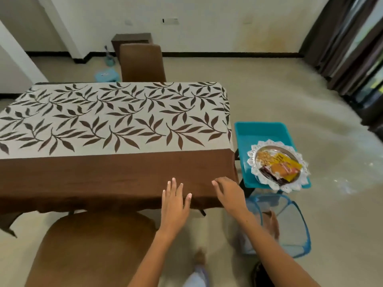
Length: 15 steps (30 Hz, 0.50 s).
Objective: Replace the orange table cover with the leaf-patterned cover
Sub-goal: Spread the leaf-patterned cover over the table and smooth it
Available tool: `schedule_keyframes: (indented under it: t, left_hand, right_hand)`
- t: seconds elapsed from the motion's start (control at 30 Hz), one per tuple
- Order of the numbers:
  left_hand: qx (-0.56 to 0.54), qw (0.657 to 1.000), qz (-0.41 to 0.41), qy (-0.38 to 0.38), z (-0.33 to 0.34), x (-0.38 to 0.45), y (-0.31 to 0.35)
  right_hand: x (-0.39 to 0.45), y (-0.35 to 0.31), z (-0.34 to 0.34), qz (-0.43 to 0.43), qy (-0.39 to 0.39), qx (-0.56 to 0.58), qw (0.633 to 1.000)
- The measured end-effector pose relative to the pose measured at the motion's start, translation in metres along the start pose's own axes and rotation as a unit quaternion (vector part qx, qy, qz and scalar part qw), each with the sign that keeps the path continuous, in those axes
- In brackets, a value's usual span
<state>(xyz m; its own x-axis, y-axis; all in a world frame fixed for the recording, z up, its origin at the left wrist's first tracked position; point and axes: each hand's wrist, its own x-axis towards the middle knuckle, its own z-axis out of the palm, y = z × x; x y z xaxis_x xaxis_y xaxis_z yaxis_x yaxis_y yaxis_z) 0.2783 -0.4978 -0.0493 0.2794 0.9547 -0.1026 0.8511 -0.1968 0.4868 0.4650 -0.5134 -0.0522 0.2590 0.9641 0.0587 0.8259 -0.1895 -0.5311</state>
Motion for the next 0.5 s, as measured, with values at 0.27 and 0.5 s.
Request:
schedule_keyframes:
  t: [0.27,0.5]
  left_hand:
    - [0.108,0.994,0.034,0.003,0.049,0.142,-0.011]
    - [0.134,0.982,0.113,-0.071,0.094,0.185,-0.023]
  right_hand:
    - [0.11,0.031,0.05,0.028,-0.068,-0.06,0.995]
    - [0.121,0.071,0.09,-0.028,-0.131,-0.145,0.98]
